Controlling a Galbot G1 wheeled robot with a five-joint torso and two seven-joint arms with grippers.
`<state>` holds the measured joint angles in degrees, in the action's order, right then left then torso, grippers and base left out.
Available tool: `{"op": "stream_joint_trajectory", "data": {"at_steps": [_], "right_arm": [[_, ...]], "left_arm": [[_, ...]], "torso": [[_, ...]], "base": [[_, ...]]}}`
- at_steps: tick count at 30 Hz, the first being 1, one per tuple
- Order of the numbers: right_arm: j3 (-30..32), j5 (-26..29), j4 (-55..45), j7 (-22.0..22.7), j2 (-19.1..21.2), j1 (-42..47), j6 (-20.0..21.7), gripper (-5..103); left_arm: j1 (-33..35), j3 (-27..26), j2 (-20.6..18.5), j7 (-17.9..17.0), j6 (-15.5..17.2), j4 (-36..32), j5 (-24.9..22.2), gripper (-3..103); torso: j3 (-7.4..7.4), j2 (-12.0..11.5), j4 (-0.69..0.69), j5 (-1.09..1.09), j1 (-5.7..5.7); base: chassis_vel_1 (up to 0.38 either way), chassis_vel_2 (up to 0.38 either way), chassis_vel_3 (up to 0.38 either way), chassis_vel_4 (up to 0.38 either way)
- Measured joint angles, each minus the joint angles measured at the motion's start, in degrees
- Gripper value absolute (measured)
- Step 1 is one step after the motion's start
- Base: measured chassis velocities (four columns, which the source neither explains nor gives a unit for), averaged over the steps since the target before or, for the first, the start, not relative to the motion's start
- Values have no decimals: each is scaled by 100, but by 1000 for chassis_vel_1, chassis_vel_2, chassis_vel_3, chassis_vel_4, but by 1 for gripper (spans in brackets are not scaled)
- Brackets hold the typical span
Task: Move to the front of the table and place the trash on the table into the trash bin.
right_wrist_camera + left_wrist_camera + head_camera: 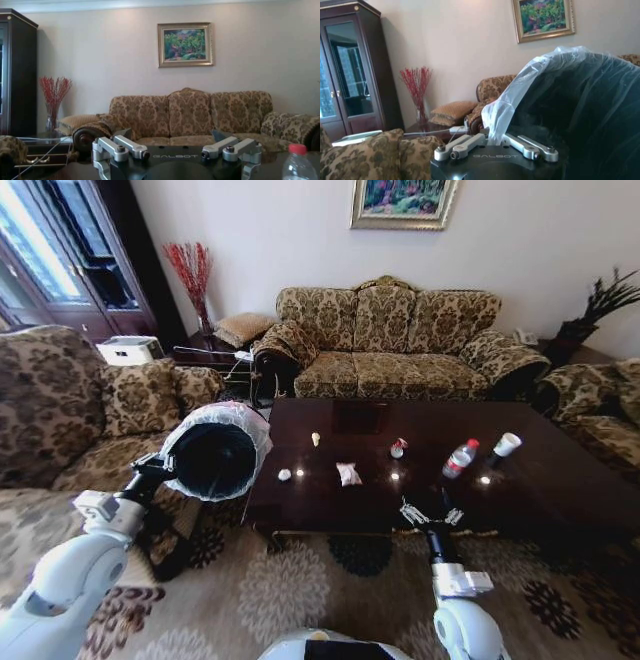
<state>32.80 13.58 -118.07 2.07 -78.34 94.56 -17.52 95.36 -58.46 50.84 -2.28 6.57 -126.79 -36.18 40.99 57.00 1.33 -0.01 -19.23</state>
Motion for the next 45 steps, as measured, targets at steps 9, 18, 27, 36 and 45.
{"op": "stream_joint_trajectory", "data": {"at_steps": [9,18,27,36,45], "right_arm": [[0,2,3,-4,3,-3,-2,100],[0,4,3,-6,2,-7,-2,100],[0,4,4,-6,3,3,-1,100],[0,4,3,-6,3,-4,0,100],[0,4,3,-4,3,-1,1,100]], "left_arm": [[-1,2,-2,5,-1,-4,-2,0],[-2,1,-3,2,-2,-3,-1,0],[1,0,-2,4,-3,-3,-1,0],[-1,0,-1,3,-2,0,0,0],[-1,-1,-1,3,-1,2,1,0]], "torso": [[2,-1,-2,-4,-2],[3,-3,-2,-2,-8],[-6,5,3,1,13],[2,-1,-2,0,-4],[-1,0,1,0,3]], "base": [[-371,339,361,-349],[-234,265,234,-258],[-4,0,-8,10],[3,-1,-13,5],[-7,3,1,-2]]}}
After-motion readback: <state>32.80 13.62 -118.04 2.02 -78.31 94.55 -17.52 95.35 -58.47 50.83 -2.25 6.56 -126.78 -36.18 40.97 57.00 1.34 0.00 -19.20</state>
